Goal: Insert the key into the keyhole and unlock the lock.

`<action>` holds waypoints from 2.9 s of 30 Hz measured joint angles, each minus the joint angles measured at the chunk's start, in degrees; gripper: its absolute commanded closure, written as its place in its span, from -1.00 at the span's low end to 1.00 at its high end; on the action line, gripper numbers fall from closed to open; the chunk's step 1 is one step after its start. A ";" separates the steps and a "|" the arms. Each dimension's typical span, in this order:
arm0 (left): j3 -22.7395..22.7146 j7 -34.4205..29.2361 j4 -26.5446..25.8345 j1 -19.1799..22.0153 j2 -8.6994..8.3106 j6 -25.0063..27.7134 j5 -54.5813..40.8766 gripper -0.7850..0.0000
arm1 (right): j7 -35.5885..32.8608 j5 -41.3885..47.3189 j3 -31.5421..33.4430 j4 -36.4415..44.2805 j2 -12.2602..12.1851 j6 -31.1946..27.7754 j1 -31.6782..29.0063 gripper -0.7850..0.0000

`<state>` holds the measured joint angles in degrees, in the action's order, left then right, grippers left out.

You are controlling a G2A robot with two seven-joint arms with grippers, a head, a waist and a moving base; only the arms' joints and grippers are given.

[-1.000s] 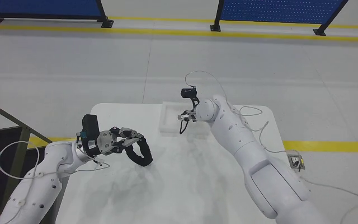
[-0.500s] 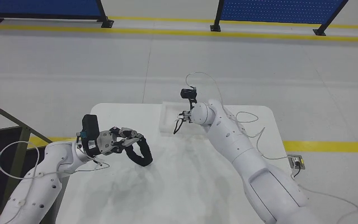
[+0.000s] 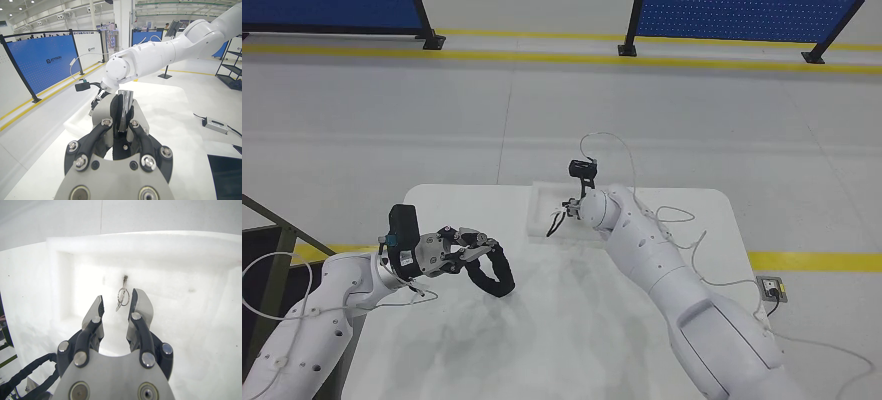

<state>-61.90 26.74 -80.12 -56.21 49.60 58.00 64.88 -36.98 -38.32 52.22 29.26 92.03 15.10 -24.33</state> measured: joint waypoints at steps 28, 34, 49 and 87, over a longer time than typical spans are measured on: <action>0.00 0.00 0.00 0.00 0.00 0.00 0.00 1.00 | 0.34 0.77 -1.03 -8.57 3.55 2.84 5.42 1.00; 0.00 0.00 0.00 0.00 0.00 0.00 0.00 1.00 | -4.48 -2.42 -1.52 -6.68 2.89 4.57 6.44 1.00; 0.00 0.00 0.00 0.00 0.00 0.00 0.00 1.00 | -19.39 -5.04 4.21 12.84 -2.41 -3.91 -0.01 1.00; 0.00 0.00 0.00 0.00 0.00 0.00 0.00 1.00 | -51.01 9.31 29.60 84.25 -14.55 1.17 -32.21 1.00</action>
<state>-61.90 26.74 -80.12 -56.21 49.60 58.00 64.88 -88.00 -29.01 81.82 113.51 77.48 16.28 -56.54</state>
